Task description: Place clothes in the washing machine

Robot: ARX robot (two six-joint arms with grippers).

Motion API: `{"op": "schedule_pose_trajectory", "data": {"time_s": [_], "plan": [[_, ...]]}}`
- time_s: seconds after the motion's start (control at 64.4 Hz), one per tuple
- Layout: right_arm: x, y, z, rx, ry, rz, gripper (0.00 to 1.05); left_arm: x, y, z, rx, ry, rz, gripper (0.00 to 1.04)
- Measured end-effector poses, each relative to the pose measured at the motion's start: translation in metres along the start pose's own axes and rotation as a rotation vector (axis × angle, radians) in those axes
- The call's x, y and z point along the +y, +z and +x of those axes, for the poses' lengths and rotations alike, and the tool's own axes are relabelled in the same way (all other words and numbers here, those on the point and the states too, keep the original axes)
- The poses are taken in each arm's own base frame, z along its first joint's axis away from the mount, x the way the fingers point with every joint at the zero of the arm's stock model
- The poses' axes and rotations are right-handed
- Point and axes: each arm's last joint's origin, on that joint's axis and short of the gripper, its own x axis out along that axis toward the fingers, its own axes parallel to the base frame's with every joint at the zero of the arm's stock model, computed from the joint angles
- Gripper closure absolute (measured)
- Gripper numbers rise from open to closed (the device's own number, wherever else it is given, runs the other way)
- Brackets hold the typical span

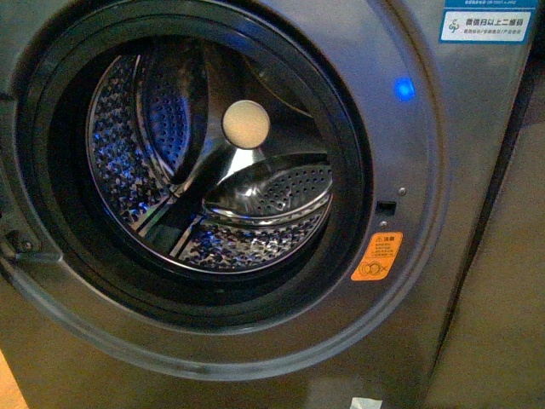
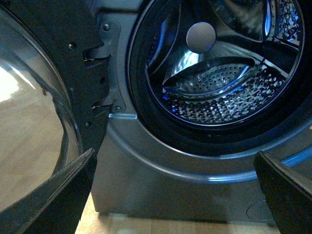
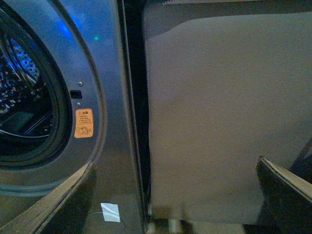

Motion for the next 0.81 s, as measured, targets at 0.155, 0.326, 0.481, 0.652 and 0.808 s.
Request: {"op": "schedule_pose_trajectory", "data": {"time_s": [0.155,0.326,0.481,0.652,0.808], "plan": [[0.000,0.000,0.000,0.000,0.000,0.000,0.07,0.000,0.000,0.000,0.000,0.000,0.000,0.07],[0.000,0.000,0.000,0.000,0.000,0.000,0.07,0.000,0.000,0.000,0.000,0.000,0.000,0.07],[0.000,0.000,0.000,0.000,0.000,0.000,0.07,0.000,0.000,0.000,0.000,0.000,0.000,0.07],[-0.010,0.009,0.003,-0.057,0.223,0.021,0.07,0.000,0.000,0.000,0.000,-0.001,0.000,0.07],[-0.061,0.044,0.012,-0.115,0.231,0.035,0.07,0.000,0.000,0.000,0.000,0.000,0.000,0.07]]}}
